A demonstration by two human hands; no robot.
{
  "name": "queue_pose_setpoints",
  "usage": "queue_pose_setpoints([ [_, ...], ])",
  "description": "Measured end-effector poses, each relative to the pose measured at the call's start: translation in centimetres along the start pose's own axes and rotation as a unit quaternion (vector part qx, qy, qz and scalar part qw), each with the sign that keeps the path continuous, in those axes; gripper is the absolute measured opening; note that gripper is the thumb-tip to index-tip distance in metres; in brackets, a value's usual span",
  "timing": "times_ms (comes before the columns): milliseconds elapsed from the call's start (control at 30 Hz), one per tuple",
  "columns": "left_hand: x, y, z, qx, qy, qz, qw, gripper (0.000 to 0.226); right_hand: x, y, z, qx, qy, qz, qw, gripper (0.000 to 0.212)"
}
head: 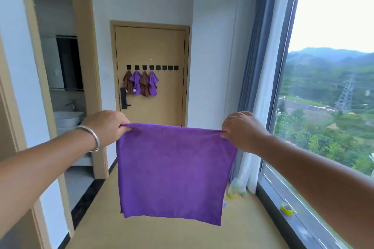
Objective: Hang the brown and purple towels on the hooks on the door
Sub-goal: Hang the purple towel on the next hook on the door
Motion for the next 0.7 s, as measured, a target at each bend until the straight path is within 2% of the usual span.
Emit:
queue_pose_setpoints([
  [167, -1.4, -3.5, 5.0, -0.047, 0.047, 0.028, 0.997, 0.040, -3.0, -1.4, 5.4, 0.080, 0.049, 0.019, 0.995, 0.025],
  [300, -2.4, -5.2, 6.3, -0.059, 0.073, 0.039, 0.995, 0.040, -5.4, -2.0, 6.8, 0.082, 0.059, 0.006, 0.995, 0.028],
  [700, -9.7, -10.3, 0.0, -0.070, 0.041, 0.084, 0.993, 0.042, -17.0, -1.5, 1.4, 0.016, 0.120, -0.012, 0.993, 0.029],
])
Point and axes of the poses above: each hand's wrist, its own x-axis away from the middle knuckle, its own z-axis out of the back of the hand, y = z × x, the point moved 7 cm from there along -x, towards the middle knuckle, and after that the axes turned 2 degrees about z, right-handed, at the moved point
